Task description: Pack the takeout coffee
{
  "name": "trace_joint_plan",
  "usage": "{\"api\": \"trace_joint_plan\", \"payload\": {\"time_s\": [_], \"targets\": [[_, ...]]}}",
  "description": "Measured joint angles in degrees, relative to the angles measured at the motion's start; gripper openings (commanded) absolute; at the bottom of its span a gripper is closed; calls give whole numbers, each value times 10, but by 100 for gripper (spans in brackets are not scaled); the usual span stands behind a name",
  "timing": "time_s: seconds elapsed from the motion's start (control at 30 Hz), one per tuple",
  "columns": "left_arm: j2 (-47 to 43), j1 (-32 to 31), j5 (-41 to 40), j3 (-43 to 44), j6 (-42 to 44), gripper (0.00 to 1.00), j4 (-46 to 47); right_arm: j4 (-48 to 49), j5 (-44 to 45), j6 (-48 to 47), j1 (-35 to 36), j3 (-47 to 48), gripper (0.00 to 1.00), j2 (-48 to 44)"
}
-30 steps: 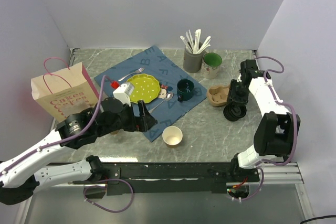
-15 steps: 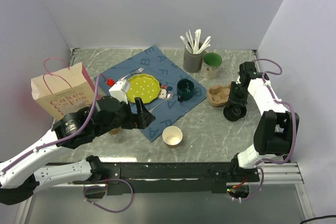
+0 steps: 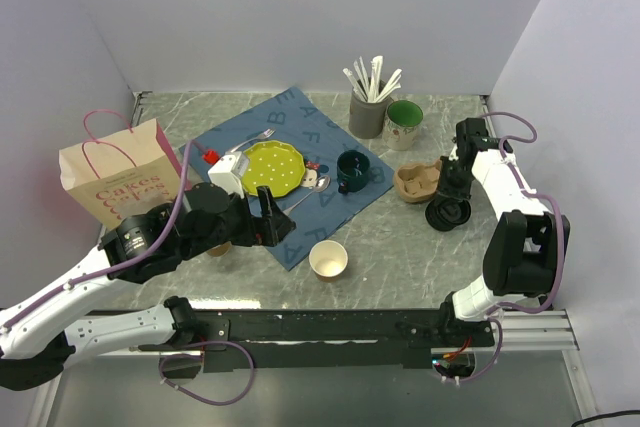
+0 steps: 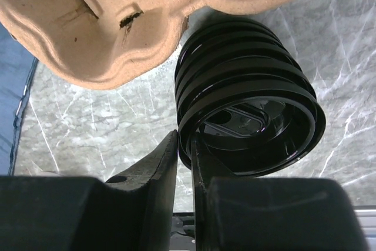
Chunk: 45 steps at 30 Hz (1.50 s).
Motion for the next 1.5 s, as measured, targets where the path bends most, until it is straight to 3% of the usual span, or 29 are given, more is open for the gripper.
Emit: {"api": "trace_joint_plan", "payload": {"time_s": [0.4,0.53,0.63,0.8,1.03,1.23,1.5], "targets": [[-6,0,5,0,16,99,12,-58,-7,-1,0,33,17,-39],[-17,0,15,-2,24,99,39,-75,-62,-4,4,63,17,-72],[-33,0,17,-3,29,99,65,-71,-159,1,16,89,17,-114],[-42,0,17,-3,32,95,94,16,-357,61,71,82,18,-206],[-13,0,58,2,-6,79,140,252,-602,174,187,-4,21,-328],[3,0,121,-2,-72,67,225,411,-664,264,226,-68,21,-370],[21,0,186,-2,-135,52,323,417,-664,250,256,-53,20,-367]]}}
